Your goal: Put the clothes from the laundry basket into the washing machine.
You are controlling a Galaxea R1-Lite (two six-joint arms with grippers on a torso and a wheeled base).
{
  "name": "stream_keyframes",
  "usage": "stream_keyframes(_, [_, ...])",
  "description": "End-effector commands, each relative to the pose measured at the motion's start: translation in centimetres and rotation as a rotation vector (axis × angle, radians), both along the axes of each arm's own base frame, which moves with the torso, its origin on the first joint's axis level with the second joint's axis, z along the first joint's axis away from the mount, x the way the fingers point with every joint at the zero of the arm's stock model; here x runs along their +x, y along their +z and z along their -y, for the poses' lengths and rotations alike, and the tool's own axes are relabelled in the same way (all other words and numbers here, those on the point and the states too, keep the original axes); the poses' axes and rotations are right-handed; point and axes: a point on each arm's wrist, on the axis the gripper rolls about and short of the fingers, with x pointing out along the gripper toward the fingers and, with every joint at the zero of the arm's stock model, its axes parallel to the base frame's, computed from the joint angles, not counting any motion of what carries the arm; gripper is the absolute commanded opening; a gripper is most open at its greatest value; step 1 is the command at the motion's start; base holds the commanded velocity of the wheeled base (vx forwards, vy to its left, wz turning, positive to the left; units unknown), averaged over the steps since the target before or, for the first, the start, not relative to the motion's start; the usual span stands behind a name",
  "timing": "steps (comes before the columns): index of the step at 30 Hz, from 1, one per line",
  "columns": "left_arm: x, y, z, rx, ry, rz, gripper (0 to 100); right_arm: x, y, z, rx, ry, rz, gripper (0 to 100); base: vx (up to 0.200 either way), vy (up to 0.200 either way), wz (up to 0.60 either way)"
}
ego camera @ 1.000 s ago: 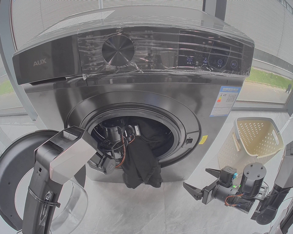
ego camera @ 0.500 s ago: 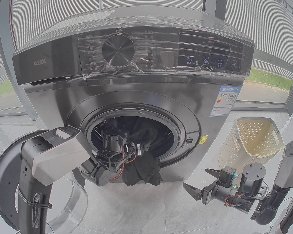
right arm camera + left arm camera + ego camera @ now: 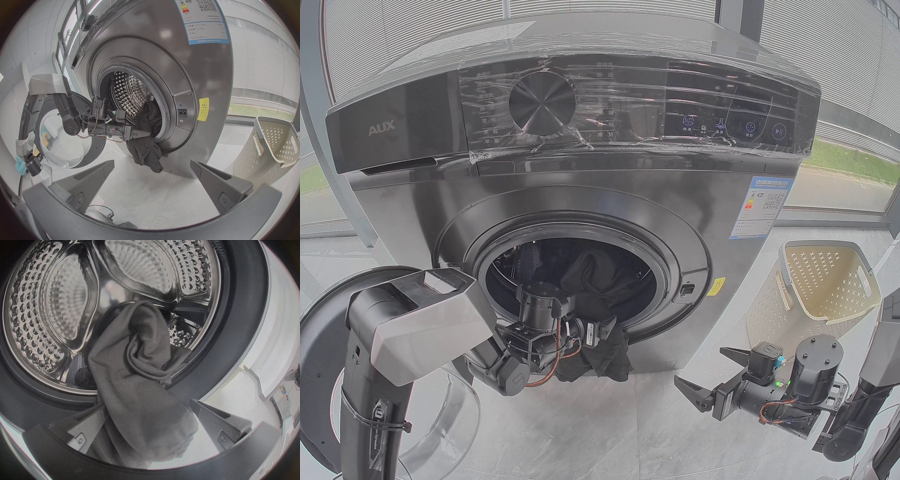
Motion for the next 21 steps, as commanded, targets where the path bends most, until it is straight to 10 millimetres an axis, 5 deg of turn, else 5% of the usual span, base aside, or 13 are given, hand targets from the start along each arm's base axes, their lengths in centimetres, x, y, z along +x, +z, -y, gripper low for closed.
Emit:
stream_keyframes(1, [0.8, -1.5, -0.3, 0.009, 0.015, -0.016, 0, 0.0, -0.1, 0.0, -0.003, -0.002, -0.004, 100, 0.000, 0.000, 0.00])
stream_keyframes(9, [1.4, -0.8, 0.0, -0.016, 0.024, 0.021, 0, 0.0, -0.2, 0.0, -0.007, -0.002, -0.008, 100, 0.000, 0.000, 0.00])
stream_keyframes(19, [6.0, 3.8, -0.7, -0.149, 0.185, 0.268, 0, 0.1, -0.2, 0.0, -0.004, -0.003, -0.005, 100, 0.000, 0.000, 0.00])
stream_keyframes(20, [6.1, 3.8, -0.8, -0.151, 0.187, 0.269, 100, 0.1, -0.2, 0.0, -0.004, -0.003, -0.005, 100, 0.000, 0.000, 0.00])
stream_keyframes(21, [6.1, 3.8, -0.8, -0.151, 0.187, 0.270, 100, 0.1, -0.2, 0.0, -0.004, -0.003, -0.005, 100, 0.000, 0.000, 0.00])
